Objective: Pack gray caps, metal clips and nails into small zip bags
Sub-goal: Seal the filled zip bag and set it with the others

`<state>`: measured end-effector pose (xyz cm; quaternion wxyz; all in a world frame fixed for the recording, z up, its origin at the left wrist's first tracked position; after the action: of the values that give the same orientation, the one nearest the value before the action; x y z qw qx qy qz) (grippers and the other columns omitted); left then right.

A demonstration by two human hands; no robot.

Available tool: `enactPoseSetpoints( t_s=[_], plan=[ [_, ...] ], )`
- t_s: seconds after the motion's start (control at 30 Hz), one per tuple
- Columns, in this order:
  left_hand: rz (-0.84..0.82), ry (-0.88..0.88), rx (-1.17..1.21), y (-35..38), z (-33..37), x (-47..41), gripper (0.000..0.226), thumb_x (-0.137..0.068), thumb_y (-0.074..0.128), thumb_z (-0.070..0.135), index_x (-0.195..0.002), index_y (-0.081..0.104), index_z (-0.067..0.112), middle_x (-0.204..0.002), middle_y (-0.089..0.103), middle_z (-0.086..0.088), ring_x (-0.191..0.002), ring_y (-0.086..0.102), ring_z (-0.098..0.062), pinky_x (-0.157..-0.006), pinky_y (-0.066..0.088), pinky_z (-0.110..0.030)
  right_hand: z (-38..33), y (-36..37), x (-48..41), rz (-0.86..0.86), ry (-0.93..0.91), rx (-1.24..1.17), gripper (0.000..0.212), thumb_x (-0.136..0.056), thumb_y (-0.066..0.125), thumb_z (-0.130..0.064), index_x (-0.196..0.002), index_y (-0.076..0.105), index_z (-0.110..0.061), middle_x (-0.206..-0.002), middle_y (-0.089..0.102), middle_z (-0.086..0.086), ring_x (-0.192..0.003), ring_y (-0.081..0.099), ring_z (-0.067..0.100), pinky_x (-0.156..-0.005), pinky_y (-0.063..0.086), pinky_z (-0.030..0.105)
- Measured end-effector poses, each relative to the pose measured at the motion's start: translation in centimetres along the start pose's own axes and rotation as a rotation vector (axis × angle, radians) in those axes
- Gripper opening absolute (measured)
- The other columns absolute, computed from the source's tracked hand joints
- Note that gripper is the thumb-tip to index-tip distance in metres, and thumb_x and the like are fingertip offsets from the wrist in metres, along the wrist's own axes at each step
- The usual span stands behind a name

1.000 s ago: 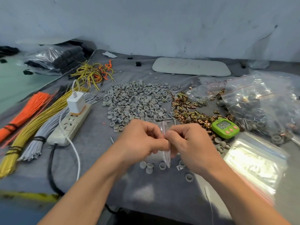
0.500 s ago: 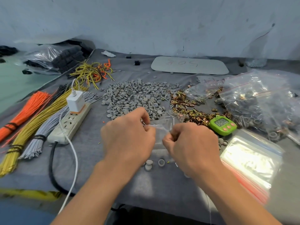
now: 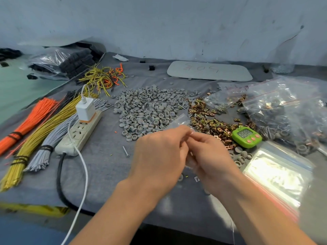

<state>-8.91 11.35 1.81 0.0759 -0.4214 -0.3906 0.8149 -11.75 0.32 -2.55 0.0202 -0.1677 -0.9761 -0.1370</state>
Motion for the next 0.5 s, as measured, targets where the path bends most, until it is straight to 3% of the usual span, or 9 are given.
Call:
enactPoseSetpoints(
  t_s=[0.03, 0.1, 0.17, 0.27, 0.3, 0.4, 0.43, 0.5],
  plan=[
    [-0.011, 0.013, -0.052, 0.0, 0.1, 0.0, 0.026, -0.074, 0.069, 0.024, -0.096, 0.075, 0.036, -0.07, 0.071, 0.009, -0.061, 0.065, -0.014, -0.051, 0.044, -0.027, -0.1, 0.0, -0.1, -0.031, 0.038, -0.142, 0.035, -0.093, 0.059, 0.003, -0.07, 0.079, -0.013, -0.065, 0.067, 0.004, -0.054, 0.057, 0.012, -0.05, 0.046, 0.02],
    [-0.025, 0.031, -0.115, 0.2, 0.3, 0.0, 0.035, -0.067, 0.076, 0.021, -0.098, 0.074, 0.035, -0.066, 0.07, 0.008, -0.058, 0.065, -0.016, -0.046, 0.041, -0.026, -0.1, -0.2, -0.4, -0.076, 0.095, -0.292, 0.018, -0.078, 0.065, -0.002, -0.09, 0.079, -0.003, -0.084, 0.071, 0.013, -0.07, 0.065, 0.014, -0.058, 0.053, 0.019],
    [-0.057, 0.061, -0.138, 0.7, 0.7, 0.3, 0.043, -0.061, 0.082, 0.018, -0.1, 0.073, 0.034, -0.064, 0.068, 0.007, -0.056, 0.064, -0.018, -0.045, 0.041, -0.026, 0.0, -0.4, -0.6, -0.084, 0.139, -0.372, 0.034, -0.07, 0.063, 0.002, -0.102, 0.073, 0.004, -0.101, 0.067, 0.02, -0.084, 0.066, 0.019, -0.067, 0.056, 0.021],
    [-0.122, 0.061, -0.112, 1.5, 1.0, 0.4, 0.047, -0.061, 0.083, 0.015, -0.105, 0.072, 0.03, -0.069, 0.069, 0.005, -0.06, 0.066, -0.021, -0.05, 0.046, -0.028, 0.3, -0.2, -0.8, -0.059, 0.201, -0.565, 0.042, -0.086, 0.043, 0.02, -0.108, 0.072, 0.0, -0.108, 0.073, 0.019, -0.095, 0.071, 0.022, -0.076, 0.061, 0.023],
    [-0.143, 0.052, -0.083, 1.8, 1.0, 0.4, 0.048, -0.064, 0.081, 0.012, -0.108, 0.072, 0.028, -0.073, 0.071, 0.004, -0.063, 0.067, -0.022, -0.053, 0.049, -0.029, 0.2, 0.0, -0.7, -0.043, 0.224, -0.617, 0.042, -0.09, 0.04, 0.02, -0.107, 0.071, -0.002, -0.108, 0.075, 0.017, -0.095, 0.073, 0.022, -0.077, 0.062, 0.024],
    [-0.242, 0.026, -0.02, 2.3, 1.4, 0.4, 0.051, -0.075, 0.071, 0.009, -0.122, 0.068, 0.028, -0.092, 0.075, 0.001, -0.08, 0.07, -0.026, -0.069, 0.054, -0.036, 0.4, -0.1, -0.8, 0.022, 0.251, -0.692, 0.033, -0.093, 0.043, 0.018, -0.098, 0.066, -0.006, -0.092, 0.071, 0.016, -0.071, 0.073, 0.017, -0.058, 0.061, 0.024],
    [-0.254, 0.027, -0.027, 2.4, 1.6, 0.4, 0.052, -0.077, 0.069, 0.01, -0.125, 0.066, 0.03, -0.095, 0.075, 0.003, -0.084, 0.069, -0.025, -0.071, 0.053, -0.037, 0.3, -0.1, -0.8, 0.043, 0.249, -0.707, 0.03, -0.09, 0.047, 0.017, -0.097, 0.064, -0.007, -0.09, 0.069, 0.014, -0.071, 0.072, 0.017, -0.06, 0.062, 0.025],
    [-0.24, 0.031, -0.028, 2.5, 2.1, 0.5, 0.055, -0.08, 0.067, 0.01, -0.13, 0.064, 0.032, -0.1, 0.075, 0.004, -0.088, 0.069, -0.023, -0.072, 0.053, -0.036, 0.5, -0.1, -0.7, 0.08, 0.258, -0.749, 0.027, -0.077, 0.06, 0.009, -0.098, 0.065, -0.008, -0.088, 0.07, 0.012, -0.083, 0.069, 0.019, -0.083, 0.062, 0.029]
  ],
)
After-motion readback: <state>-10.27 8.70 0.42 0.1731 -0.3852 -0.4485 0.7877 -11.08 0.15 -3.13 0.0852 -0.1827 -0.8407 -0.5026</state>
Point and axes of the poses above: each hand's wrist, its own x-axis away from the middle knuckle, its own y-axis out of the palm, z = x × y, the point moved 3 cm from there along -x, towards the middle knuckle
